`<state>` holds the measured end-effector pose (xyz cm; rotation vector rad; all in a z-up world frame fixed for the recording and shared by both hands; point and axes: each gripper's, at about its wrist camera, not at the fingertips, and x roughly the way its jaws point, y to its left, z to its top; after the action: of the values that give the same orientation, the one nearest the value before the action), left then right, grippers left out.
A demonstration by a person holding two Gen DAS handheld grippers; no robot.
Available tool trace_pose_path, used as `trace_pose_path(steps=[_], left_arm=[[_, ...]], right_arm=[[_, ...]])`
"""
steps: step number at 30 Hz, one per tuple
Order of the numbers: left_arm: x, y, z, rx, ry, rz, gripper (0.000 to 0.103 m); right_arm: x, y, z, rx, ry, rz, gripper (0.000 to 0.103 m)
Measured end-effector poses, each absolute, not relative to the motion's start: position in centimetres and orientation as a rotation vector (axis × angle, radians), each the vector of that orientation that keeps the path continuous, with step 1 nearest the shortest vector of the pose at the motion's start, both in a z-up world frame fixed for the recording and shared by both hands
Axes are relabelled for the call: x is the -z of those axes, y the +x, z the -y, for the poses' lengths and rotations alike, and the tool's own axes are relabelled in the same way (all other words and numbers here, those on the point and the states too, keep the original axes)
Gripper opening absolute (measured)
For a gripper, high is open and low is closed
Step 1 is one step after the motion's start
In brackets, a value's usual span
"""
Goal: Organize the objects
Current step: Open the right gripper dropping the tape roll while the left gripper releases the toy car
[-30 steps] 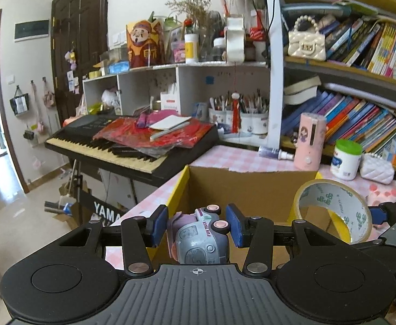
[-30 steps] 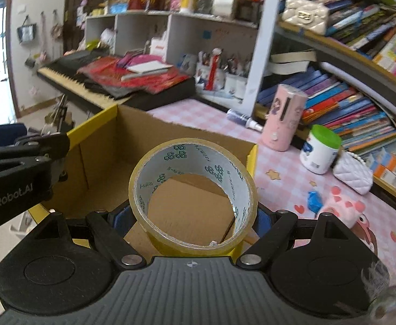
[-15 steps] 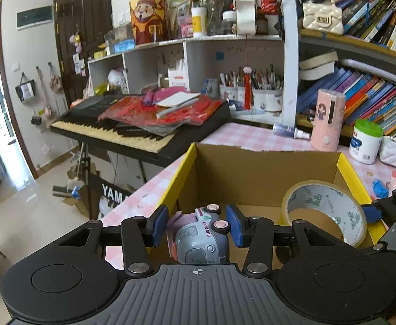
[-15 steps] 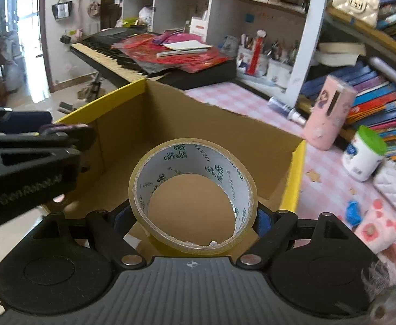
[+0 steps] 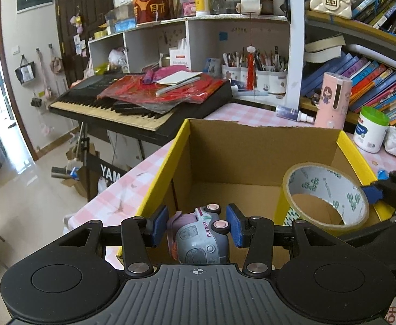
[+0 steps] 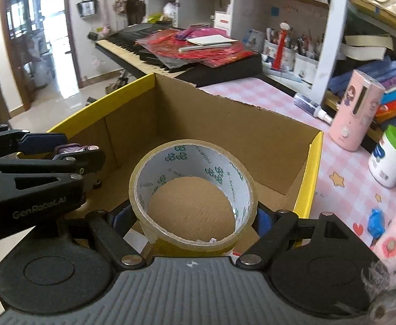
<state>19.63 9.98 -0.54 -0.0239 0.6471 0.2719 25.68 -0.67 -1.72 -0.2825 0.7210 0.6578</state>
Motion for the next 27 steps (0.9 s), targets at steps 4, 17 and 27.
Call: trace_pose_path(steps=[4,17,27], left_arm=[[0.6,20.2,-9.6,-0.27,-0.026,-0.649,0.046],[-0.1,19.6,-8.8,-0.293,-0.012,-0.595,0.06],[-2.8,16.4,-9.2,-0.324,-0.059,-0.478,0.087]], right_arm=[[1.8,26.5,1.0,-0.701,-0.298,-0.712,0.085],[1.4,26.0,0.9,-0.652,-0.309,-0.699,0.093],[-1.2,22.5,2.4,-0.491,-0.282,-0.582,0.1]])
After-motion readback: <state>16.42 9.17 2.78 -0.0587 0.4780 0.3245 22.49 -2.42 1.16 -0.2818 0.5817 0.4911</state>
